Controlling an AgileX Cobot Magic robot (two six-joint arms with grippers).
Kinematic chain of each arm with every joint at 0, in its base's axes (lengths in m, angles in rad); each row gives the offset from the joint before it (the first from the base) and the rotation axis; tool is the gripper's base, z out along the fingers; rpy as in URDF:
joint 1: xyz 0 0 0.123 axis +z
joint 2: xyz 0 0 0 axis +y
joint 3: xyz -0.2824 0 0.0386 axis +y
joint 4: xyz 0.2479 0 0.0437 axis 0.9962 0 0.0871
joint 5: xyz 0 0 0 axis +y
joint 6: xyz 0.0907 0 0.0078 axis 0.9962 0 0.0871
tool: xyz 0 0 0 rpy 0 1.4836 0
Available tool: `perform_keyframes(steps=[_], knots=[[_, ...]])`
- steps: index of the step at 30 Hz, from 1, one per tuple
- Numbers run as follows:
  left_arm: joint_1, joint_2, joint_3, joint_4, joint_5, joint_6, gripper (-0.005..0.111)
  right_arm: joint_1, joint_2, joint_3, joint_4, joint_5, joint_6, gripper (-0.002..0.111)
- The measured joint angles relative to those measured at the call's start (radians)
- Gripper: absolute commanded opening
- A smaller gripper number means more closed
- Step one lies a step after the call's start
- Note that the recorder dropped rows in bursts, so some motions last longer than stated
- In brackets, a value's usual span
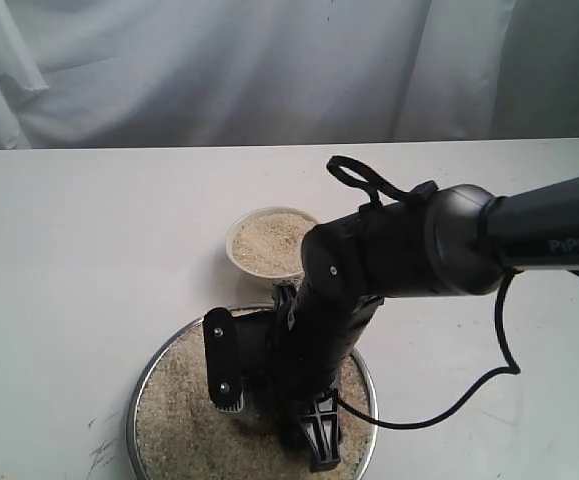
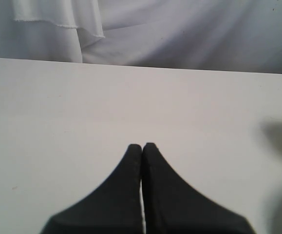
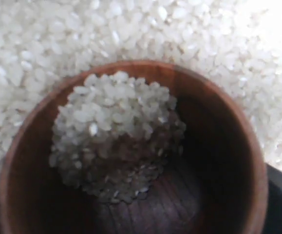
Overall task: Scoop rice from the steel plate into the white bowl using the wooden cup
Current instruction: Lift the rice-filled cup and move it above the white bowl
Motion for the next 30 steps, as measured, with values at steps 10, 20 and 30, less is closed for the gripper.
perform_keyframes(steps=[10, 20, 30], knots=[[0.000, 0.000, 0.000, 0.000, 0.000, 0.000, 0.000, -0.057, -0.017, -0.046, 0.050, 0.040, -0.011, 0.000], [0.000, 0.000, 0.000, 0.000, 0.000, 0.000, 0.000, -0.105, -0.042, -0.203, 0.014, 0.080, -0.006, 0.000], [0.000, 0.000, 0.000, 0.000, 0.000, 0.000, 0.000, -0.105, -0.045, -0.309, -0.185, 0.086, 0.113, 0.000]])
